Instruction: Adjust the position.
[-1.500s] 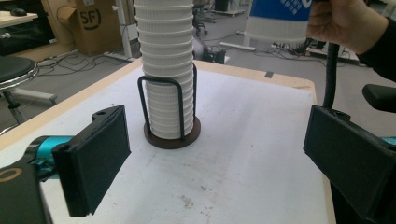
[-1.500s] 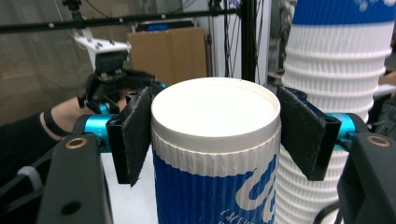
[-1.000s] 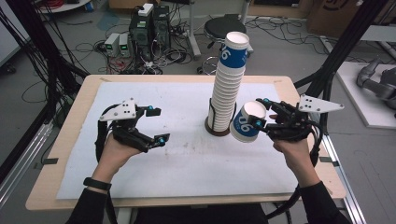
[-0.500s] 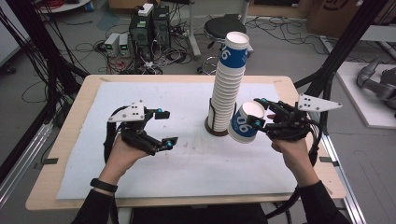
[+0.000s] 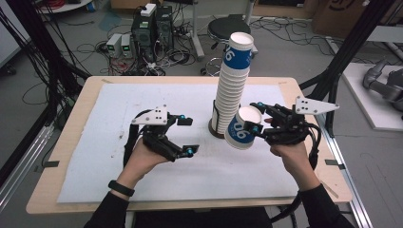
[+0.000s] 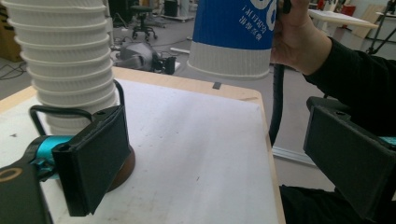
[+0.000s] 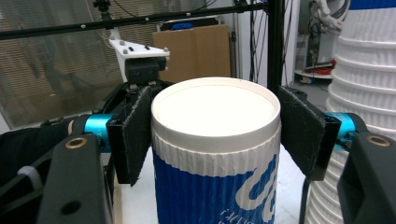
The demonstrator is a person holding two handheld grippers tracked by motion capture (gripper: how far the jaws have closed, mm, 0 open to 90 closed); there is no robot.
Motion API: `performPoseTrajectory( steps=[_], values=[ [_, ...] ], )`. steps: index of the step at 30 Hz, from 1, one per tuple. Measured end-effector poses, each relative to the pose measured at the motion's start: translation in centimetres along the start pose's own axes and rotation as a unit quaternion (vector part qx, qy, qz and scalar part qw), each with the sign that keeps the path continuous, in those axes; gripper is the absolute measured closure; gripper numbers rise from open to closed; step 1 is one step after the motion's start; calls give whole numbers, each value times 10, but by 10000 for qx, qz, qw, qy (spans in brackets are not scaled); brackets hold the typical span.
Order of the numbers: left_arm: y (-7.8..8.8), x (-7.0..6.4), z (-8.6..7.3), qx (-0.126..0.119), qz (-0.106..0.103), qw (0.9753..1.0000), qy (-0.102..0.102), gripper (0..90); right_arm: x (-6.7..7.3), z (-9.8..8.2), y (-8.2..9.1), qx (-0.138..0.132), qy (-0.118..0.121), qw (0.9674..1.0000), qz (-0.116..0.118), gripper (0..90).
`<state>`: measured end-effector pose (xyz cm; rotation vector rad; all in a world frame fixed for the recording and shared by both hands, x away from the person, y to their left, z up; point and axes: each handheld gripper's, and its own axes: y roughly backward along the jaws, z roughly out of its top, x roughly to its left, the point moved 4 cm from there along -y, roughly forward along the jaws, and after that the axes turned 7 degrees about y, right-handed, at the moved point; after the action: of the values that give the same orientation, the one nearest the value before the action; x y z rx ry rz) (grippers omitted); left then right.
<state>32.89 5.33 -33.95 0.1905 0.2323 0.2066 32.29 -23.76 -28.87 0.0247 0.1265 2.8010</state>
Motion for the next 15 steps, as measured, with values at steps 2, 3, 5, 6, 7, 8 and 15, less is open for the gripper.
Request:
performPoseTrajectory(
  steps=[2, 3, 5, 6, 7, 8, 15],
  values=[
    [-5, -1, 0, 27, -48, 10000, -17, 70, 1, 0, -2, 5, 27, 10000, 57, 311],
    [-7, -2, 0, 15, -62, 10000, -5, 71, 2, 0, -3, -1, 45, 10000, 74, 311],
    [-12, -4, 1, 45, -117, 9999, -23, 70, 4, 0, -6, -7, 60, 9999, 150, 311],
    [-14, -4, 1, 43, -132, 9999, -18, 70, 4, 0, -6, -7, 60, 9999, 150, 311],
    [-16, -5, 1, 40, -161, 9999, -20, 70, 5, 0, -7, -3, 65, 9998, 175, 311],
    [-18, -6, 1, 54, -192, 9998, -15, 71, 5, 0, -8, 2, 60, 9998, 211, 311],
    [-33, -13, 3, 76, -420, 9991, -15, 70, 12, -1, -18, 48, 111, 9992, 373, 311]
  ],
)
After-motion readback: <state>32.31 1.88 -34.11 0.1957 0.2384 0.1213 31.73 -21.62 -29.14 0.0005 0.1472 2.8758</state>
